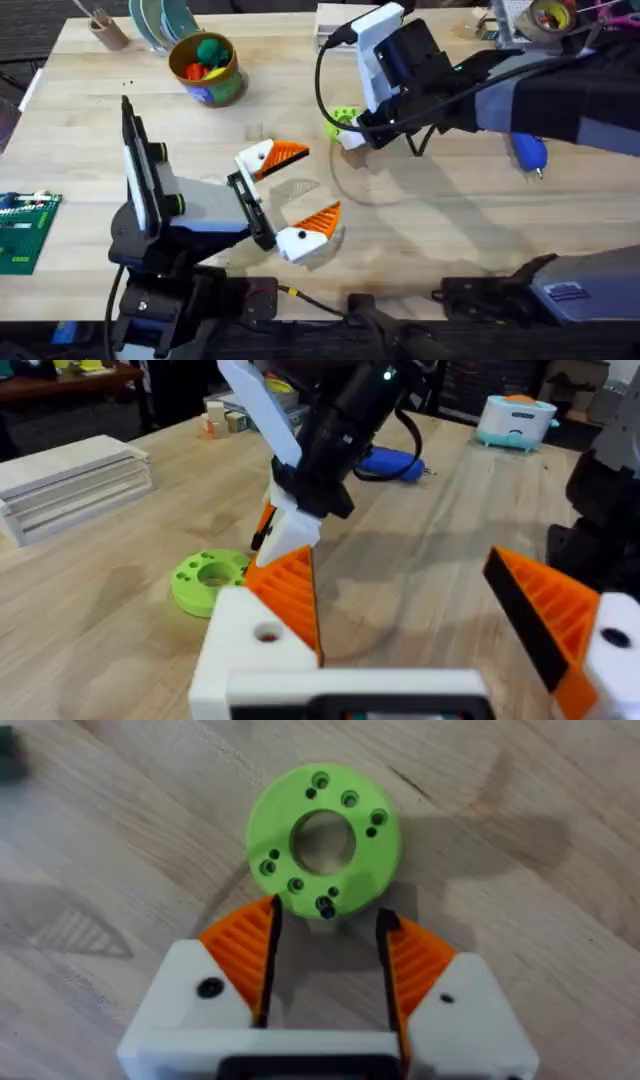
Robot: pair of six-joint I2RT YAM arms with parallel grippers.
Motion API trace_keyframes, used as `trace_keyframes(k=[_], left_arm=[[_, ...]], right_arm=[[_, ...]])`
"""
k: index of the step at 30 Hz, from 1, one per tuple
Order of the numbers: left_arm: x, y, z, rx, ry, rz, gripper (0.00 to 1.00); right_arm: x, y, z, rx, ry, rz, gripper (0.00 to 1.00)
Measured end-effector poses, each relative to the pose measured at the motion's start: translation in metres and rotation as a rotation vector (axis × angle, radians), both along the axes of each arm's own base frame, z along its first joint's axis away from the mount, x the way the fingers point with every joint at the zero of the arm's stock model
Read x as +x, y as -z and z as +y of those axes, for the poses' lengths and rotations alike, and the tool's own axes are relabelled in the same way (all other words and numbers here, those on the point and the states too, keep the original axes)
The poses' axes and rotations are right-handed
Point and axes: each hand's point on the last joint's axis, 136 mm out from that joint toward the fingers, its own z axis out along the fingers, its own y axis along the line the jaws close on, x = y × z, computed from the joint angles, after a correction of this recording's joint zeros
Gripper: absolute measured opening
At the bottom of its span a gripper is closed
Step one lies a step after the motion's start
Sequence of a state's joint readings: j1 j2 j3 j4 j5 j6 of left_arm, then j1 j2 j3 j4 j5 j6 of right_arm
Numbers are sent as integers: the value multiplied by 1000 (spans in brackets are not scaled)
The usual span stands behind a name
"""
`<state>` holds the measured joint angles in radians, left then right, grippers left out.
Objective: Pick up the gripper from the table and insert it into the empty holder that is missing its gripper. Then pick up a screw, insert it into the mounting hole, and use the screwdriver to tighten it. Finally, clean up the table by picking up the vegetable and placing it into the bucket.
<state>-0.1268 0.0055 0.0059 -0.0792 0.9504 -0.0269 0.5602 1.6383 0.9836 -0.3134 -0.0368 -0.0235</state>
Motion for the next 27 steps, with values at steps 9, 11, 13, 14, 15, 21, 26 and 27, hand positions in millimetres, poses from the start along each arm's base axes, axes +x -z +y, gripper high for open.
trace_keyframes(k=[9,11,13,14,15,21,26,27], left_arm=[[0,0,0,0,0,0,993],[0,0,0,0,0,0,993],[0,0,0,0,0,0,993],[0,0,0,0,0,0,993],[0,0,0,0,0,0,993],[0,0,0,0,0,-1,993],[0,0,0,0,0,0,993],[0,0,0,0,0,0,992]], right_arm=[[1,-1,2,-10,-22,-19,530],[1,-2,5,-16,-49,-37,530],[3,-4,8,-26,-65,-59,530],[4,-4,8,-36,-72,-73,530],[5,-5,9,-44,-78,-83,530],[7,-5,7,-75,-91,-106,529],[6,-1,6,-85,-96,-98,526],[6,1,6,-87,-96,-94,521]])
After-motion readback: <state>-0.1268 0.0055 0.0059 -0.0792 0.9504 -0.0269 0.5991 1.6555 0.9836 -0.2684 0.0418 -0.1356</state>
